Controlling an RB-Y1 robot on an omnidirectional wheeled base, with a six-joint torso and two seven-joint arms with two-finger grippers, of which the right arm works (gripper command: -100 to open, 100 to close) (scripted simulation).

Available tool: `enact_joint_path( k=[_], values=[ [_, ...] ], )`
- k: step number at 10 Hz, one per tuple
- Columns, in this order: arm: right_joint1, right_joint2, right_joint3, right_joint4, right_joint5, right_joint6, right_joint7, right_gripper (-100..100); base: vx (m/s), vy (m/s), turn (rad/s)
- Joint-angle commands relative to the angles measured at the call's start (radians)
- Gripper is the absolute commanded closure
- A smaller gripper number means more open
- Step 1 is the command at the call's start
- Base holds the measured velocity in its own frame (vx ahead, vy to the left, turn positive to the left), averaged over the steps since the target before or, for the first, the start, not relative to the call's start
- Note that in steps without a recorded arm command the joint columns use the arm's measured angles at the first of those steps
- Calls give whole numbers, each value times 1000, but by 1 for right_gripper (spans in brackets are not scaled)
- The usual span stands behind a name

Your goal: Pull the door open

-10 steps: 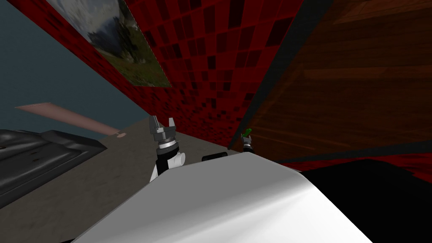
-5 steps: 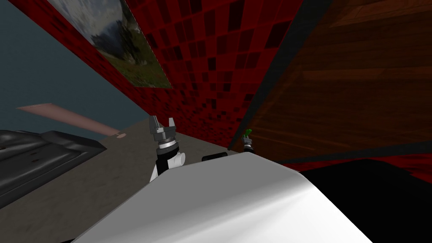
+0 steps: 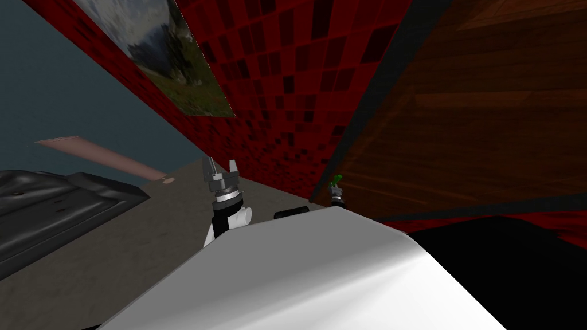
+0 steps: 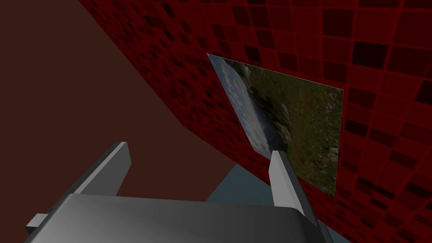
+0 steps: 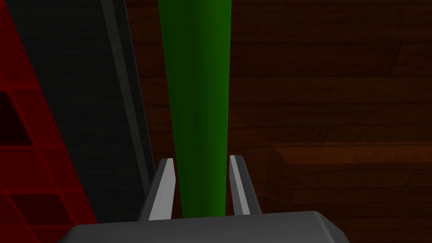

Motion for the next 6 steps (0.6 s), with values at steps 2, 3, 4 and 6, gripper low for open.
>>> enact_joint_path(
  k=[2,3,4,6],
  values=[
    [14,-15,32,-8,16,-8,-23,100,-213,6,71],
    [18,-22,44,-13,23,-11,-32,100,-215,19,64],
    [24,-33,62,-20,32,-17,-46,100,-256,19,90],
    [31,-47,86,-29,45,-24,-64,100,-217,-11,85]
  ],
)
